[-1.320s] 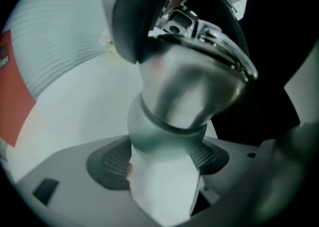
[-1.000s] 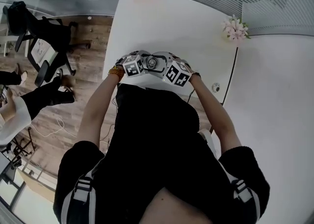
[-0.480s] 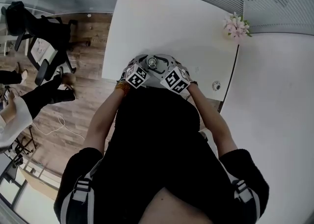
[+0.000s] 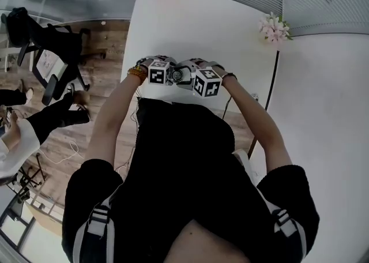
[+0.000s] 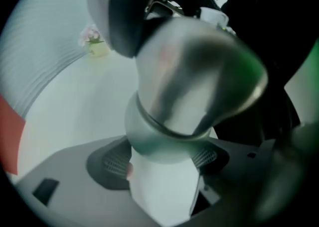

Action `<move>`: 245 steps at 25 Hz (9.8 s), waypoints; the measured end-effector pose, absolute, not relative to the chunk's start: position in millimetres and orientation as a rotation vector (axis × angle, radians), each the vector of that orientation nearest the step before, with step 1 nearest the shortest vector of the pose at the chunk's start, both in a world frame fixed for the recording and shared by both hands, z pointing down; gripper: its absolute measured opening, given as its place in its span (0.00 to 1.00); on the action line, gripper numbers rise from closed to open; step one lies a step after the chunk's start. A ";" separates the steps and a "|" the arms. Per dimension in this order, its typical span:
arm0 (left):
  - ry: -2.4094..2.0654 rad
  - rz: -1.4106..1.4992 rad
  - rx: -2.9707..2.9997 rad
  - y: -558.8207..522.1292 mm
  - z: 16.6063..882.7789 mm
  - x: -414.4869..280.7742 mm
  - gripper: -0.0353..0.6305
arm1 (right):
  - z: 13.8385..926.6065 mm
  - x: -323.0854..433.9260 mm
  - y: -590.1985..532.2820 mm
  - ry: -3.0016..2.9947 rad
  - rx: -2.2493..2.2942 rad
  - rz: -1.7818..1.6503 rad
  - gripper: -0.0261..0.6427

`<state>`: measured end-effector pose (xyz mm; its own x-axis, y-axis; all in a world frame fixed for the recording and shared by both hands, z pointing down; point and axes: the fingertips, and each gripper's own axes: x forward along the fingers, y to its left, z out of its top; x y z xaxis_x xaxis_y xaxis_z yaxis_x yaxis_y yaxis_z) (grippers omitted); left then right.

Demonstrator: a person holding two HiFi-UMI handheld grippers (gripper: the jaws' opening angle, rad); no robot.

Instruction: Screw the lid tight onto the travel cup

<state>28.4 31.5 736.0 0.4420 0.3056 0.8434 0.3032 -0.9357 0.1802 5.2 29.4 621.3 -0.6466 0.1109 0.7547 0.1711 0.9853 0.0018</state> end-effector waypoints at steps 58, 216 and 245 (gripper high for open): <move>-0.759 0.915 2.602 27.3 711.8 27.7 0.60 | 615.7 -1.6 21.9 -2.409 0.370 0.190 0.45; -0.316 0.890 2.692 10.6 666.5 -50.0 0.63 | 571.2 10.9 -6.3 -2.662 0.388 0.314 0.46; -1.980 0.178 2.413 -80.4 468.0 -103.0 0.09 | 473.1 31.7 -83.2 -2.603 1.392 0.024 0.04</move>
<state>-103.0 -80.4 468.0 0.1913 -0.9767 0.0974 -0.9784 -0.1977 -0.0604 31.7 -83.2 473.1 -0.5415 -0.8226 0.1736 -0.8256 0.5593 0.0748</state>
